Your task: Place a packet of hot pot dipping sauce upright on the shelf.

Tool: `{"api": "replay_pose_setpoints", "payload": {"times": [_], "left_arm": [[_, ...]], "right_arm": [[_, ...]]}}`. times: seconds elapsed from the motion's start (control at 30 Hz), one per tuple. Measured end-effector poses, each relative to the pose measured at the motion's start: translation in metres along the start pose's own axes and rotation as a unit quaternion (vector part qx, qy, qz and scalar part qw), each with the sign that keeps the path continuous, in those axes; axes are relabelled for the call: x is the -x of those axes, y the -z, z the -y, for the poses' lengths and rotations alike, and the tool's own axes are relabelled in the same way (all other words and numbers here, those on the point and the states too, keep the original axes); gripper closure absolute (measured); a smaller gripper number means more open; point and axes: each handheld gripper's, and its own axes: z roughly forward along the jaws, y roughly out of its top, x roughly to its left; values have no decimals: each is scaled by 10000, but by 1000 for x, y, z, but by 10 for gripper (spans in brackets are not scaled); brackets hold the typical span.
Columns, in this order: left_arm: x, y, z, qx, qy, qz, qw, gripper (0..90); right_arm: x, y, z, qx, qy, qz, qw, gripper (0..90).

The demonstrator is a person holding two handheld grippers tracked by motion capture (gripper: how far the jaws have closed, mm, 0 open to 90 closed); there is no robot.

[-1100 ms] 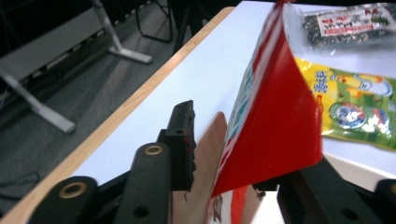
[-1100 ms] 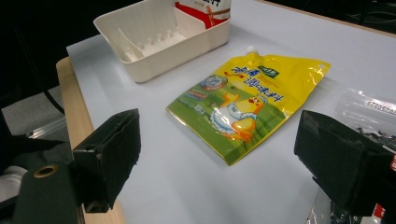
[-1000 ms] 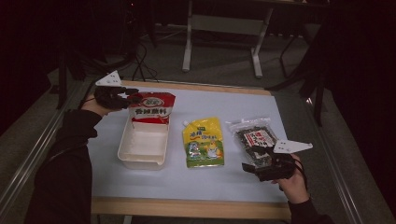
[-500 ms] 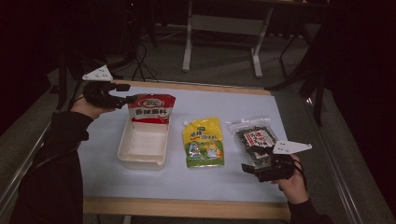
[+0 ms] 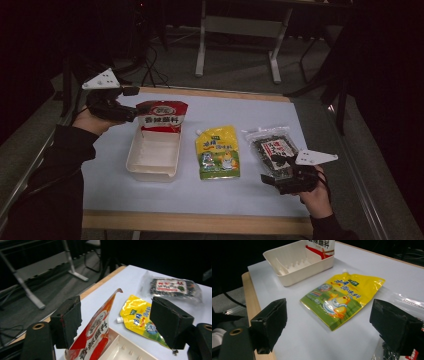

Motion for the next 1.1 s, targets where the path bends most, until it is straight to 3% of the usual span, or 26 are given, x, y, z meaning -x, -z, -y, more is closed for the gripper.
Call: {"api": "replay_pose_setpoints", "payload": {"times": [0.07, 0.17, 0.23, 0.37, 0.47, 0.5, 0.57, 0.67, 0.7, 0.87, 0.9, 0.93, 1.0, 1.1], "left_arm": [[6, 2, -1, 46, 45, -24, 10000, 270], [17, 3, 0, 129, 85, 106, 9998, 270], [27, 0, 2, 53, 63, 101, 9999, 271], [48, -7, 11, 32, 40, 416, 9991, 271], [59, -13, 15, -19, 20, 519, 9986, 271], [71, -19, 20, 7, 24, 659, 9978, 271], [81, -24, 23, -14, -8, 863, 9963, 271], [93, -30, 27, -93, -89, 950, 9954, 270], [105, -37, 32, -143, -95, 1054, 9943, 270], [121, -51, 44, -112, 92, 1275, 9917, 230], [130, -59, 53, -84, 149, 1355, 9906, 230], [134, -63, 56, -94, 172, 1393, 9901, 166], [141, -68, 62, -95, 194, 1372, 9903, 154], [155, -74, 70, -43, 128, 1180, 9929, 121]], "right_arm": [[0, 0, 0, -21, 1, 15, 10000, 142], [0, 1, 1, -30, 11, 35, 10000, 142], [1, 3, 1, -22, -36, 44, 10000, 142], [3, 6, 2, -7, -93, 61, 9999, 143], [5, 7, 3, -20, -133, 32, 9999, 143], [5, 8, 3, -2, -154, 38, 9999, 143], [4, 9, 3, 9, -85, 43, 10000, 141], [3, 9, 3, 12, -103, 38, 9999, 141], [3, 9, 3, 5, -94, 43, 9999, 141], [7, 11, 5, 58, -166, 94, 9998, 140], [8, 11, 6, 47, -191, 107, 9998, 139], [10, 11, 8, 52, -232, 133, 9996, 137], [11, 11, 9, 59, -246, 171, 9995, 137], [12, 12, 10, 130, -290, 279, 9991, 120]]}}
